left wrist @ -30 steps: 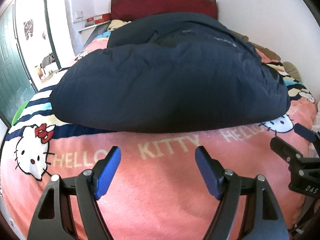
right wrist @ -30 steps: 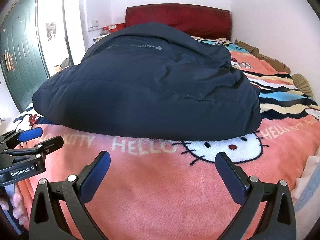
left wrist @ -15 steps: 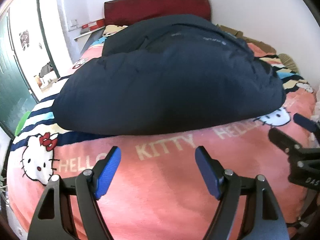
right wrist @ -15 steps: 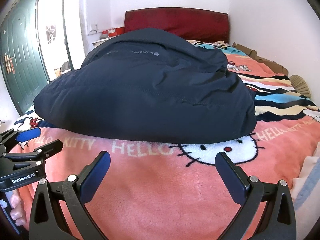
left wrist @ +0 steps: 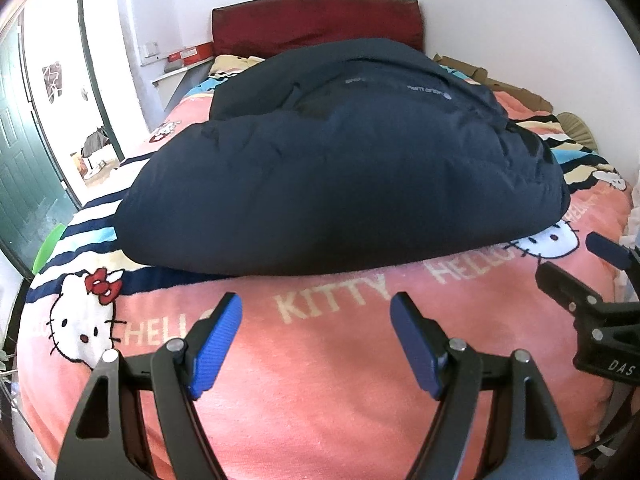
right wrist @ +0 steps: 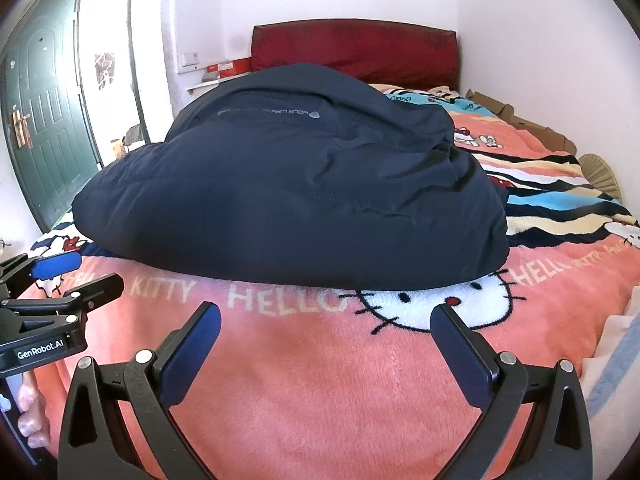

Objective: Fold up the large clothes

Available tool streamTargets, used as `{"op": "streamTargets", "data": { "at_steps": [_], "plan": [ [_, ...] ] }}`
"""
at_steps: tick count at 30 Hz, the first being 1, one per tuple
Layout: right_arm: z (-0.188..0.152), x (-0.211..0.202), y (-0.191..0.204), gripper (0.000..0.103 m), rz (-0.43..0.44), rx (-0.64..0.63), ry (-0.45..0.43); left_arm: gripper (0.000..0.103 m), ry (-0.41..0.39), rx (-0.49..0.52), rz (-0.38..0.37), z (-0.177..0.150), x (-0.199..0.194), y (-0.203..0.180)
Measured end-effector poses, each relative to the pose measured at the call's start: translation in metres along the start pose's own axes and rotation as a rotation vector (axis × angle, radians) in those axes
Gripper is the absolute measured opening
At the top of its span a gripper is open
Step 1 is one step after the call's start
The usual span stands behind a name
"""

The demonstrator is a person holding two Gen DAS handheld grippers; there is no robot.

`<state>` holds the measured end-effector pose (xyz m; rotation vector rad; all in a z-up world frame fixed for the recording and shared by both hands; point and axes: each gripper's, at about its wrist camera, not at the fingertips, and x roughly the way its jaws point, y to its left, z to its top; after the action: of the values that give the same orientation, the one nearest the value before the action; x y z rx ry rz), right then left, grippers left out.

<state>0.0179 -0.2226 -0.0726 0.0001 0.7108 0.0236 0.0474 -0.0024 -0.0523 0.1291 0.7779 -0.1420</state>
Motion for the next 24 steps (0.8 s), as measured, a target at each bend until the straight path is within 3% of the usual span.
{"op": "streamTargets", "data": {
  "at_steps": [24],
  "plan": [
    [-0.006,0.003,-0.011,0.102,0.001,0.010,0.017,0.075,-0.011,-0.013,0.004,0.001,-0.003,0.000]
  ]
}}
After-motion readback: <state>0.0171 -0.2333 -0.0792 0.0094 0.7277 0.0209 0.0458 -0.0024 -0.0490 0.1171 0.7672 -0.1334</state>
